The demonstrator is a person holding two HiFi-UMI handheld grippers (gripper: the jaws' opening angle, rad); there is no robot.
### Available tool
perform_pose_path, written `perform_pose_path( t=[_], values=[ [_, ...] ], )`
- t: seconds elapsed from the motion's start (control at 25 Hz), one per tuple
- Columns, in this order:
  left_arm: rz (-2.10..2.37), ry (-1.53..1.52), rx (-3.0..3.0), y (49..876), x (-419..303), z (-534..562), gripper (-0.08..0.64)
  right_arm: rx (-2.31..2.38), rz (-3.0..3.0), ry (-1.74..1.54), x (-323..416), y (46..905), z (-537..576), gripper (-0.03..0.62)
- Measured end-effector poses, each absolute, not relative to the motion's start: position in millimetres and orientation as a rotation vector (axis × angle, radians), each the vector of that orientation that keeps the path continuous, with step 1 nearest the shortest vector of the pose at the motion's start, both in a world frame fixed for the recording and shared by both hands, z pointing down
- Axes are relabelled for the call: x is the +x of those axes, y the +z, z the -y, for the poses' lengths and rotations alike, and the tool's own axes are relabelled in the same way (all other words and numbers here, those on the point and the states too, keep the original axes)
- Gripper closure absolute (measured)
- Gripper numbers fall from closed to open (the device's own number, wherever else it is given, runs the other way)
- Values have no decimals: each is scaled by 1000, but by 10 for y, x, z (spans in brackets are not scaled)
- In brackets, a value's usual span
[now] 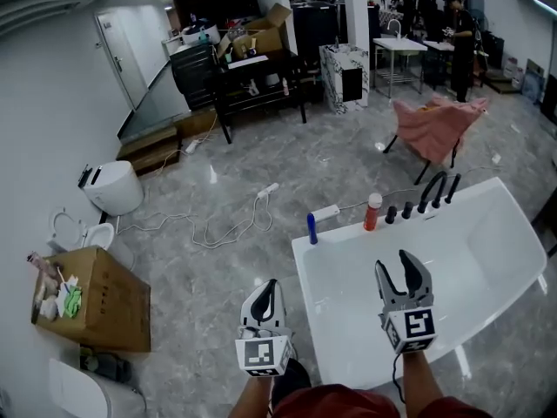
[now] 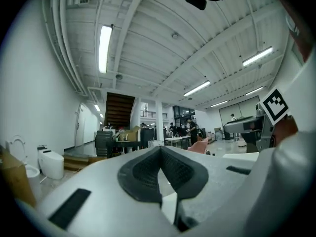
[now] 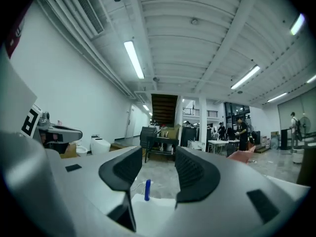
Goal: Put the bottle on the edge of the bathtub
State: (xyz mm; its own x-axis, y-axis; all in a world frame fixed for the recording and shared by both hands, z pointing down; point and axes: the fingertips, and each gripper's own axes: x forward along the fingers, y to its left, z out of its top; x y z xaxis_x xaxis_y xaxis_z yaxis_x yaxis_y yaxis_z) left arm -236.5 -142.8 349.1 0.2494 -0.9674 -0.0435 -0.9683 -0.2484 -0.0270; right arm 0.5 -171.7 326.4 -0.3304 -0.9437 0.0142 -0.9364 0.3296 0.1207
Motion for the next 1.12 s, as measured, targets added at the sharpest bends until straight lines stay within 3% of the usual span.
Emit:
perform_pose_path(
  t=[0.2,0.72,0.84,1.0,1.12],
  values=[
    [-1868,119,-2348,3138,-2390,1297,555,1779,2536,-252,20,2930,1572,387],
    [-1871,99,-2338,3125,-2265,1175,555,1750,2542,-254,73,2975,1533,400],
    [-1884,95,-2330,3106,-2247,1176,555,1759,2530,-242,113,3019,1571,436],
    [-1887,101,-2318,3089,-2229,1190,555,1770,2535,-254,145,3019,1586,571],
    [-1893,101,-2313,3113,-2196,1216,555,1755,2562,-255,142,3051,1605,594]
  ],
)
